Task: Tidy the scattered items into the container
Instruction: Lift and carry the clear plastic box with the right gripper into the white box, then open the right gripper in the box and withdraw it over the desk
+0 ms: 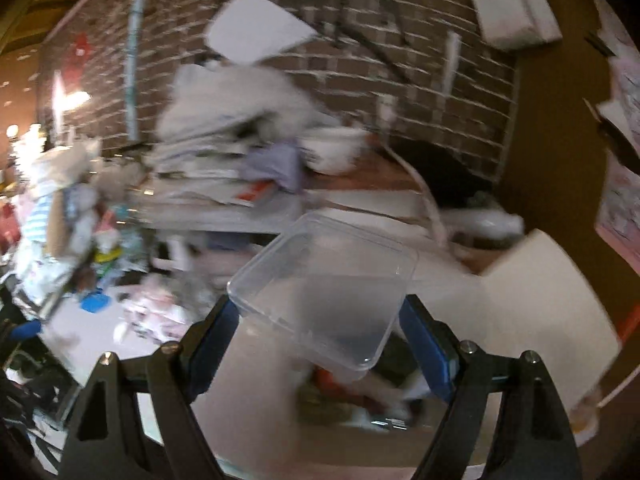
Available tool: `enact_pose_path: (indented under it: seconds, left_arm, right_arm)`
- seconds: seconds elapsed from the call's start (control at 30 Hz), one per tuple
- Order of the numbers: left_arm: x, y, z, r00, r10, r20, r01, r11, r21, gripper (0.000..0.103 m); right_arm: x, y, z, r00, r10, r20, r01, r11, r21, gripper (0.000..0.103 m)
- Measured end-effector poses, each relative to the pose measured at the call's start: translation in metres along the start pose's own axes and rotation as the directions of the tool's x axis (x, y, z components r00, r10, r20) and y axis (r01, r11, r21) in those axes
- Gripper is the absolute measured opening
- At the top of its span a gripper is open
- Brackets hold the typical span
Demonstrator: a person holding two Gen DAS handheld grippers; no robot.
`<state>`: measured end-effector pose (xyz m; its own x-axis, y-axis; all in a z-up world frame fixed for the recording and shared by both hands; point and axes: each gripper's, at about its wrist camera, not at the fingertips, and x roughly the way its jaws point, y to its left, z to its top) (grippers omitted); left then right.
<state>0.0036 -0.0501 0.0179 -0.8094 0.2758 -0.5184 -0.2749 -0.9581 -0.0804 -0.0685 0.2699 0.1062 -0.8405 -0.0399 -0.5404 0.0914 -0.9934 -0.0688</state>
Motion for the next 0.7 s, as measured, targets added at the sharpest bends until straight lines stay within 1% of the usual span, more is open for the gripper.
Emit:
enact_pose_path:
  seconds: [0.17, 0.27, 0.4, 0.57, 0.7]
  left_arm:
    - [0.003, -0.005, 0.001, 1.000, -0.008, -0.007, 0.008, 1.000, 0.010, 0.094]
    - [0.003, -0.007, 0.000, 1.000, -0.009, -0.009, 0.009, 1.000, 0.013, 0.094]
    - [0.003, -0.009, 0.000, 1.000, -0.008, -0.013, 0.008, 1.000, 0.019, 0.094]
    - [0.003, -0.011, 0.000, 1.000, -0.010, -0.012, 0.011, 1.000, 0.022, 0.094]
    - [0.004, -0.012, 0.000, 1.000, -0.011, -0.014, 0.012, 1.000, 0.024, 0.094]
  right_arm:
    - [0.007, -0.041, -0.004, 0.995, -0.036, -0.097, 0.039, 0.999, 0.027, 0.080]
    - [0.014, -0.053, -0.007, 0.988, -0.041, -0.147, 0.046, 0.999, 0.029, 0.080]
    - [0.026, -0.059, -0.010, 0.976, -0.039, -0.214, 0.045, 0.999, 0.023, 0.080]
    - [0.042, -0.059, -0.011, 0.957, 0.000, -0.289, 0.010, 0.999, 0.033, 0.081]
    - [0.048, -0.056, -0.009, 0.951, -0.017, -0.309, 0.025, 0.999, 0.023, 0.081]
